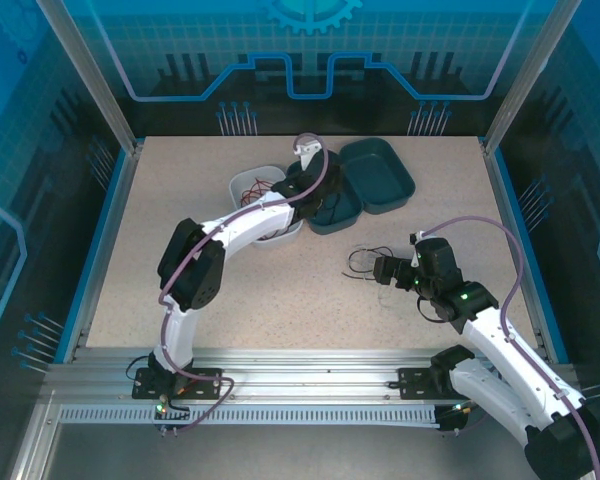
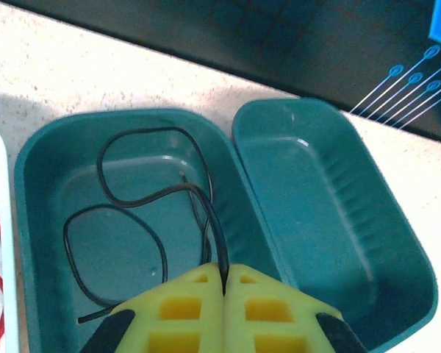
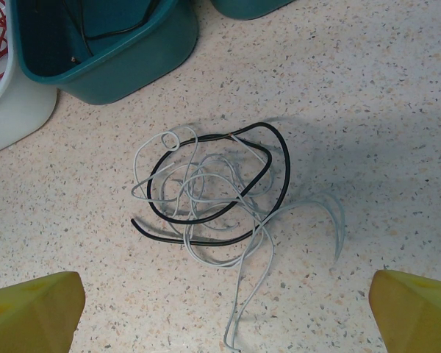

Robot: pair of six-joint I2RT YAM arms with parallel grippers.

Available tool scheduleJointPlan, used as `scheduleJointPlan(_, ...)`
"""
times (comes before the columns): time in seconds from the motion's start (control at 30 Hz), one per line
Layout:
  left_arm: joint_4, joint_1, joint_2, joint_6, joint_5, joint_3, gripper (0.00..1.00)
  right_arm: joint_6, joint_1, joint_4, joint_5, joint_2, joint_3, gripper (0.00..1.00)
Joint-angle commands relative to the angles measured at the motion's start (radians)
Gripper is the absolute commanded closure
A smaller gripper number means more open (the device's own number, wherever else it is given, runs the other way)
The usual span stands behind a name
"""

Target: Untangle the cables

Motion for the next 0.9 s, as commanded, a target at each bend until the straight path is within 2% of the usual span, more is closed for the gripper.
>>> scheduleJointPlan(0.0, -0.017, -0.004, 0.036, -0.035, 0.021, -0.005, 1.00, 0.011, -0.011, -0.008, 0.006, 0.000, -0.008, 0.00)
scheduleJointPlan(0.37, -0.068, -0.003, 0.128, -0.030, 0.061, 0.051, 1.00, 0.014, -0.010, -0.017, -0.003, -0.007, 0.000, 0.00)
scheduleJointPlan(0.6, -0.108, -0.004, 0.183, 0.009, 0.083, 0.103, 0.91, 0.018, -0.011, -0.017, -0.003, -0.015, -0.005, 0.00)
scheduleJointPlan(0.67, -0.115, -0.003, 0.187, 0.021, 0.091, 0.113, 0.81, 0.018, -0.011, -0.020, -0.003, -0.015, -0.006, 0.00)
scheduleJointPlan(0.87, -0.129, -0.003, 0.153, 0.066, 0.147, 0.129, 0.39, 0.019, -0.010, -0.038, 0.006, -0.024, 0.003, 0.00)
